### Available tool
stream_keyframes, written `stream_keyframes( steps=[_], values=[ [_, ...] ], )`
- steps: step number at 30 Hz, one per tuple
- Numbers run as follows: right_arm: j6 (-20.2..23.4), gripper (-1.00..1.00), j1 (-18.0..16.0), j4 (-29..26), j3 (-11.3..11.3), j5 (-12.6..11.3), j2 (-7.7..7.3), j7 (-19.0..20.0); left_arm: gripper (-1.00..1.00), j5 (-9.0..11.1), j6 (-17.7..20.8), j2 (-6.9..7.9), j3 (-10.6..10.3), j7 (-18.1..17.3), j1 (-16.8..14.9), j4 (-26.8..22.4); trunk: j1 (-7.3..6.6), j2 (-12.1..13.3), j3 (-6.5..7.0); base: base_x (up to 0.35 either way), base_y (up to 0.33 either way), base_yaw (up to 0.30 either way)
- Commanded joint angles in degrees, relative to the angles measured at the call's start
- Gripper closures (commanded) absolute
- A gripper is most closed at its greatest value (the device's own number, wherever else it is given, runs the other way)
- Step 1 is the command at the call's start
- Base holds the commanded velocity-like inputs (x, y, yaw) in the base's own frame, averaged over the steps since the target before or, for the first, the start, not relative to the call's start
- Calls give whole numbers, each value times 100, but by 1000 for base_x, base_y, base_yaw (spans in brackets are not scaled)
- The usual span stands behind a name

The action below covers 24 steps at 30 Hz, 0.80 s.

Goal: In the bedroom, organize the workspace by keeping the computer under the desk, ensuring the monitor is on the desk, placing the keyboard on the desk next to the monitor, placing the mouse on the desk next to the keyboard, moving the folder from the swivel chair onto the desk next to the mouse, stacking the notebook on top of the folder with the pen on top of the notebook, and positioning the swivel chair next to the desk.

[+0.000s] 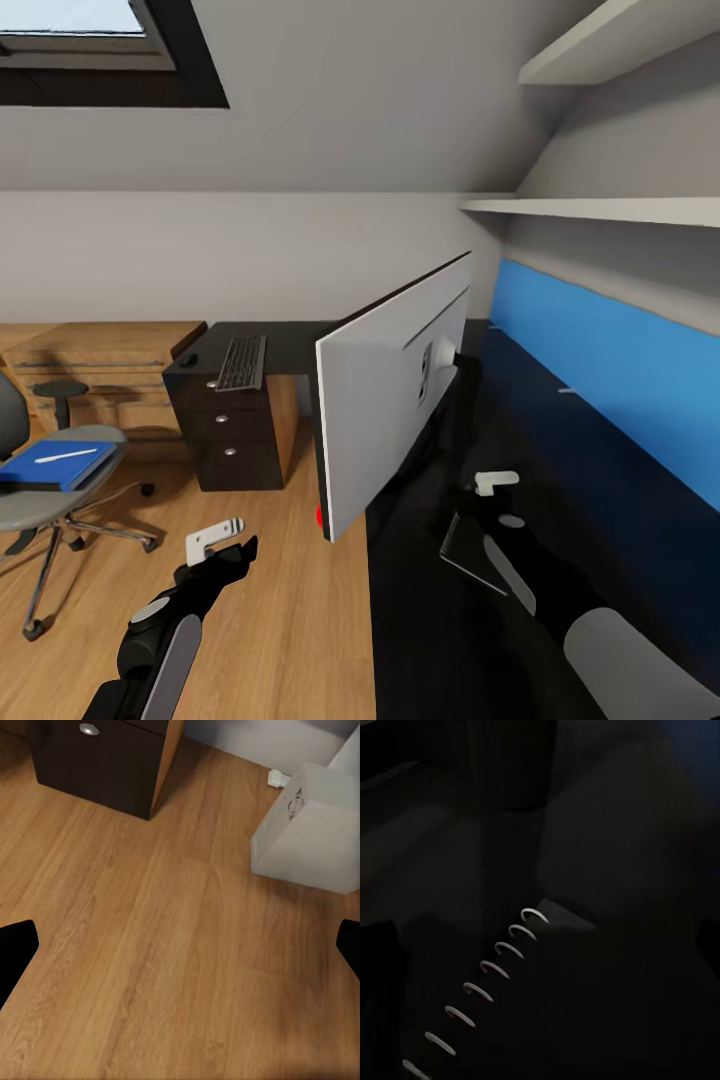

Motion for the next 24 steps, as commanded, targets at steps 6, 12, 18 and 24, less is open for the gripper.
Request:
stream_keyframes(
  steps=[6, 12, 18, 24],
  values=[
    [25, -100, -6, 80, 32, -47, -10, -51, -100, 59, 19, -2, -8, 47, -4, -8, 44, -85, -42, 0, 0, 0],
    [25, -100, -6, 85, 32, -47, -10, -49, -100, 53, 18, -2, -22, 45, -4, -8, 88, -165, -78, 0, 0, 0],
    [25, -100, -6, 84, 32, -47, -10, -50, -100, 52, 18, -2, -16, 40, -4, -8, 88, -165, -78, 0, 0, 0],
    [25, -100, -6, 83, 32, -47, -10, -48, -100, 58, 23, 4, -6, 36, -2, -3, 88, -165, -78, 0, 0, 0]
  ],
)
